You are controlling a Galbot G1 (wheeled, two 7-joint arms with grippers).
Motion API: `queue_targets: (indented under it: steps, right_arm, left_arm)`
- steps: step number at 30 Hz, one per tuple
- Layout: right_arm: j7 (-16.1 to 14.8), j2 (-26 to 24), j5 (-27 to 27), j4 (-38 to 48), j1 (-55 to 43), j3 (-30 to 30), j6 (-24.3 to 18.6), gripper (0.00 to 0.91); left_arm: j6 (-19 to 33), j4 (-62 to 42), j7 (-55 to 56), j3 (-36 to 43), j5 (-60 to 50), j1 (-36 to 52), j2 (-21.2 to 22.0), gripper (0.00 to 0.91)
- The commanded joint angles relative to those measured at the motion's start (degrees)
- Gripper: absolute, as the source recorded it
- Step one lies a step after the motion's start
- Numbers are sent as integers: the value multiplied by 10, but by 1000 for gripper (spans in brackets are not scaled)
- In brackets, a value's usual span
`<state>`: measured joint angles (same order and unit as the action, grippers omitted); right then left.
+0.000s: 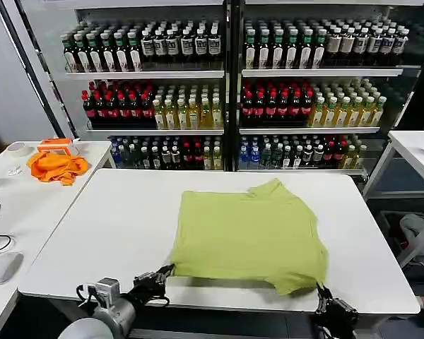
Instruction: Fold and organize the clothes.
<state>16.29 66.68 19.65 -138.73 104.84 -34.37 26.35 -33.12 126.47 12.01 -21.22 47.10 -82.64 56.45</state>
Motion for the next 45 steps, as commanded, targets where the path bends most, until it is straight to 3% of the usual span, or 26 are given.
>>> queue_targets:
  steps: [1,7,13,22,34,35,36,37,38,39,45]
  right_arm:
    - [-3,-41,16,28,-76,-17,-2,0]
    - [-5,-108,39,105,-170,13,-2,0]
    - [-12,-137,40,175,-258,56,-5,0]
    - [-24,-133,11,285,-354,137,-24,0]
    - [-27,-96,-24,317,-344,165,-37,0]
    - [-27,-94,-28,316,-343,166,-36,0]
    - [-26,-93,-30,316,-341,166,-35,322]
    - [-26,-91,-35,314,-339,166,-30,584]
    - [-26,-91,-36,312,-337,165,-29,907]
    - [-27,-90,-35,310,-333,164,-30,907]
    - [-33,-82,-35,269,-282,130,-37,907]
  left_arm:
    - [1,-7,-1,-3,20,43,-9,20]
    - [1,-91,-4,66,14,132,-17,20]
    - [2,-159,-4,122,3,199,1,20]
    - [20,-237,-10,163,-30,256,25,20]
    - [57,-263,-15,165,-71,239,58,20]
    - [63,-264,-16,165,-73,236,60,151]
    - [66,-264,-16,164,-76,234,61,333]
    - [72,-263,-17,162,-80,230,64,494]
    - [75,-261,-17,161,-80,228,66,846]
    - [82,-259,-19,159,-85,225,69,907]
    - [106,-231,-16,141,-108,202,85,907]
